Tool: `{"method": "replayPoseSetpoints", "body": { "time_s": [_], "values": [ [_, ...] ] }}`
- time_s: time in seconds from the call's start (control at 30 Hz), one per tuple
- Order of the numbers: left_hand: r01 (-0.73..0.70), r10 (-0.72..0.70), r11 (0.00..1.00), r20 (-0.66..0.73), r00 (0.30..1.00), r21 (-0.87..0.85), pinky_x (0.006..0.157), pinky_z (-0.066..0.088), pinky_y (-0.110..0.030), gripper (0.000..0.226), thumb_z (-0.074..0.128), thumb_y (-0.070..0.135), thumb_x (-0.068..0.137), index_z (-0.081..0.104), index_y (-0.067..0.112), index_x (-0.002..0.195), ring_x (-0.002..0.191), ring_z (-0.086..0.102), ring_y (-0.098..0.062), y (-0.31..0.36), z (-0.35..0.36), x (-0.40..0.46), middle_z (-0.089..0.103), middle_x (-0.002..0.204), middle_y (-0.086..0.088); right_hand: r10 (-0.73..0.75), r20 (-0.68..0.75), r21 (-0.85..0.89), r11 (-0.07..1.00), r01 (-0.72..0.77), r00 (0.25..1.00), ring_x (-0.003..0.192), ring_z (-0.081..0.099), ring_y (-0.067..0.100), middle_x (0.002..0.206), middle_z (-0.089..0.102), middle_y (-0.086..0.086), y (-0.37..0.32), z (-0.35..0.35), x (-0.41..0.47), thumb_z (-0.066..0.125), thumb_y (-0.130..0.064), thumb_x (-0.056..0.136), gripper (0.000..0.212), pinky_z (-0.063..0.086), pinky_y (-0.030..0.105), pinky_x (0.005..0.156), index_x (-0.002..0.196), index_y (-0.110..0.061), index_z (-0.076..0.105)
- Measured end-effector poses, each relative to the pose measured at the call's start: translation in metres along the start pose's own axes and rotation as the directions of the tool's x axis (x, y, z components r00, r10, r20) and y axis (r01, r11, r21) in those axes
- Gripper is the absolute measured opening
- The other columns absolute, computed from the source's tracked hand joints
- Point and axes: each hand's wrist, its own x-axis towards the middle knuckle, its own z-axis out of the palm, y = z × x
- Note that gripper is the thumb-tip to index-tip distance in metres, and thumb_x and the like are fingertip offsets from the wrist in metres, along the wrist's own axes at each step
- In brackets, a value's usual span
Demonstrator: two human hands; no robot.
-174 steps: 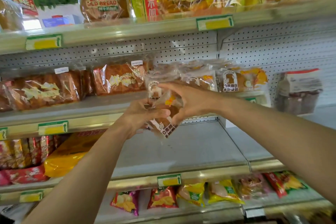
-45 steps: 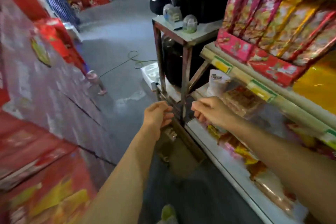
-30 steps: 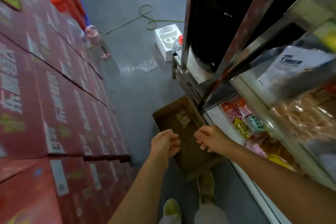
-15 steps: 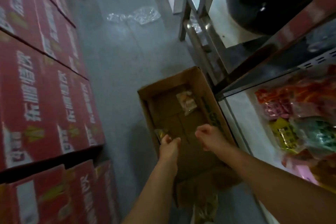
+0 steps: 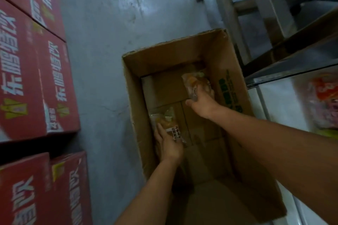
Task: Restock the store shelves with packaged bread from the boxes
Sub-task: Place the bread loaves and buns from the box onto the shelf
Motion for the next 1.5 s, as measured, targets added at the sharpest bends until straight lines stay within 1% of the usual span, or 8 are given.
{"method": "replayPoseSetpoints", "body": {
  "time_s": [0.17,0.37,0.57,0.73,0.83,0.93,1.33,1.5],
  "values": [
    [-0.003,0.004,1.0,-0.102,0.995,0.01,0.12,0.016,-0.045,0.092,0.063,0.031,0.095,-0.003,0.017,0.158,0.151,0.004,-0.027,-0.001,0.004,0.02,-0.001,0.165,-0.003,0.009,-0.09,-0.193,0.981,-0.027,0.996,0.147,0.001,0.034,0.162,-0.001,0.008,0.007,0.016,0.026,0.052,-0.03,0.097,0.073,0.012,0.048,0.119,0.155,-0.024,0.008],
    [-0.051,0.068,0.995,-0.2,0.977,0.09,0.119,0.018,-0.047,0.079,0.061,0.035,0.095,0.013,0.02,0.156,0.15,0.005,-0.029,0.001,0.015,0.031,0.005,0.162,-0.008,-0.328,-0.294,-0.459,0.872,0.169,0.898,0.137,0.026,0.031,0.152,0.03,0.006,0.015,0.026,0.025,0.054,-0.019,0.092,0.053,0.029,0.043,0.109,0.143,-0.024,0.042],
    [-0.074,0.086,0.995,-0.222,0.971,0.06,0.116,0.022,-0.054,0.097,0.075,0.033,0.085,0.008,0.033,0.156,0.148,0.01,-0.031,0.007,0.016,0.038,0.005,0.161,-0.005,0.102,-0.232,-0.168,0.975,-0.143,0.967,0.142,0.023,0.034,0.156,0.019,0.014,0.007,0.025,0.057,0.066,-0.039,0.088,0.095,0.031,0.046,0.11,0.155,-0.012,0.005],
    [0.083,-0.101,0.993,-0.242,0.965,-0.082,0.111,0.032,-0.05,0.114,0.089,0.027,0.069,0.012,0.025,0.154,0.138,0.037,-0.033,0.01,0.016,0.044,0.036,0.148,-0.012,0.041,-0.287,-0.288,0.949,-0.127,0.957,0.138,0.029,0.034,0.147,0.036,0.015,0.016,0.04,0.047,0.078,-0.049,0.074,0.091,0.032,0.044,0.106,0.144,-0.01,0.034],
    [0.242,-0.316,0.87,-0.107,0.943,-0.43,0.095,0.053,-0.05,0.081,0.094,0.023,0.06,0.05,0.017,0.127,0.112,0.062,-0.033,0.007,0.015,0.044,0.062,0.124,-0.012,0.071,-0.239,-0.165,0.98,-0.112,0.968,0.137,0.031,0.033,0.142,0.042,0.011,0.021,0.049,0.038,0.081,-0.04,0.073,0.073,0.038,0.045,0.105,0.134,-0.015,0.05],
    [0.3,-0.311,0.749,0.087,0.947,-0.59,0.083,0.059,-0.05,0.04,0.09,0.014,0.066,0.062,0.018,0.095,0.089,0.071,-0.029,0.003,0.01,0.03,0.072,0.102,-0.01,0.037,-0.221,0.051,0.998,-0.026,0.975,0.119,0.052,0.028,0.125,0.056,0.007,0.024,0.049,0.02,0.083,-0.027,0.072,0.06,0.047,0.039,0.089,0.123,-0.017,0.052],
    [0.228,-0.194,0.699,0.126,0.973,-0.678,0.086,0.058,-0.052,0.022,0.07,0.03,0.091,0.063,0.017,0.107,0.087,0.072,-0.031,0.029,-0.066,-0.093,0.073,0.098,-0.013,0.083,-0.213,0.658,0.749,0.08,0.973,0.083,0.069,0.009,0.095,0.07,-0.004,-0.003,-0.027,-0.138,0.073,-0.042,0.083,0.026,0.052,0.021,0.061,0.101,-0.027,0.061],
    [0.195,-0.15,0.749,0.124,0.981,-0.634,0.091,0.056,-0.053,0.046,0.062,0.044,0.093,0.057,0.012,0.125,0.095,0.071,-0.031,0.051,-0.107,-0.156,0.071,0.111,-0.015,0.131,-0.173,0.781,0.623,0.055,0.976,0.082,0.074,0.014,0.088,0.076,-0.005,-0.025,-0.054,-0.213,0.064,-0.066,0.078,0.046,0.057,0.04,0.084,0.101,-0.026,0.068]
  ]
}}
